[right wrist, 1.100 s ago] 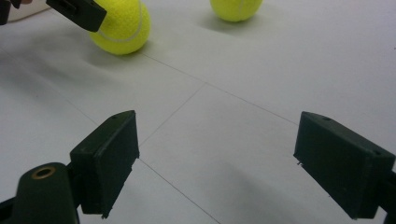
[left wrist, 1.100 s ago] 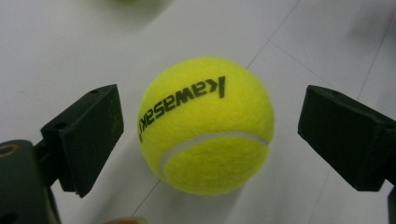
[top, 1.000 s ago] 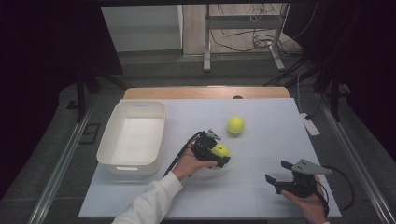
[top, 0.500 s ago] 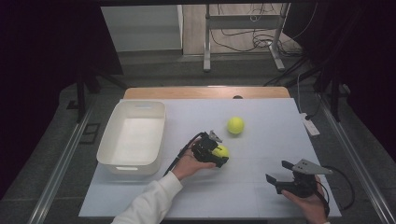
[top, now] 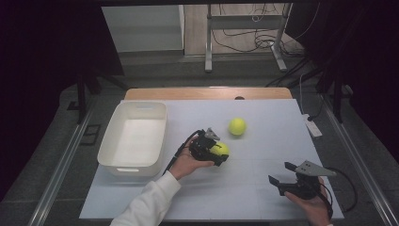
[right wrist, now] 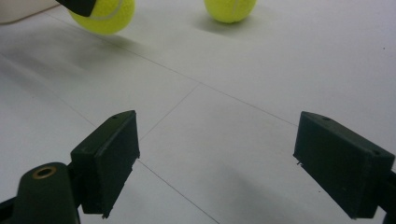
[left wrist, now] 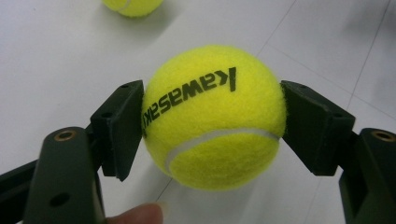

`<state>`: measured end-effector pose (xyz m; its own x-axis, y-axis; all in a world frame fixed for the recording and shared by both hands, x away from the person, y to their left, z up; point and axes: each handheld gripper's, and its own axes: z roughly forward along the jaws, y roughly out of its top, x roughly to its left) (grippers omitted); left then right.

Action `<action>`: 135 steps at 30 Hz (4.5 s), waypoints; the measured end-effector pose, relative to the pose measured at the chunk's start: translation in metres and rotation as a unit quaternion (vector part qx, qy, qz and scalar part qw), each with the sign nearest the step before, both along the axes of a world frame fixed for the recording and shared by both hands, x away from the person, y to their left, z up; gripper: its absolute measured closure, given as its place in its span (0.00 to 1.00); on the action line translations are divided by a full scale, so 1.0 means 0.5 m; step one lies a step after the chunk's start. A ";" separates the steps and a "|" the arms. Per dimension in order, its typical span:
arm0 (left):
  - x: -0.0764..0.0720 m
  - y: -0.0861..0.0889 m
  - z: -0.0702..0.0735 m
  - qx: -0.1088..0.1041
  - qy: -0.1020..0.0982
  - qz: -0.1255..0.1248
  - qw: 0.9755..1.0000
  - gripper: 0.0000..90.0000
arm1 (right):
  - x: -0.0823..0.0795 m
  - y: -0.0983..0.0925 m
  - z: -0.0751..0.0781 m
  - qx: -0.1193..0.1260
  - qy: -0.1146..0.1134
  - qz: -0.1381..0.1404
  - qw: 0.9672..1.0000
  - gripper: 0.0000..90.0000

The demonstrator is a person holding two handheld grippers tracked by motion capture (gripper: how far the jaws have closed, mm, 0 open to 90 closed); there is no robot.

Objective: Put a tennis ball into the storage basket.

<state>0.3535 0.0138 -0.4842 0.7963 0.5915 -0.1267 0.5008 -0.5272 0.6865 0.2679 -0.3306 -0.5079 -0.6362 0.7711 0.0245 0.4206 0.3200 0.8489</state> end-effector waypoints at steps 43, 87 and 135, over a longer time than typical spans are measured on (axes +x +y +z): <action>-0.021 0.075 0.071 -0.069 -0.037 0.034 0.996 0.30 | 0.015 0.013 -0.002 0.001 0.003 0.009 1.000 0.16; -0.011 0.147 0.115 -0.091 -0.069 0.086 0.990 0.30 | 0.005 0.005 0.000 -0.003 -0.001 0.000 1.000 0.16; -0.005 0.233 0.148 -0.115 -0.090 0.128 0.981 0.30 | 0.004 0.004 0.000 -0.004 -0.001 -0.002 1.000 0.16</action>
<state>0.3509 0.1304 -0.4101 0.6466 0.7478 -0.1506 0.4562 -0.2210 0.8620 0.2700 -0.3284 -0.5078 -0.6324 0.7745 0.0166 0.4205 0.3252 0.8470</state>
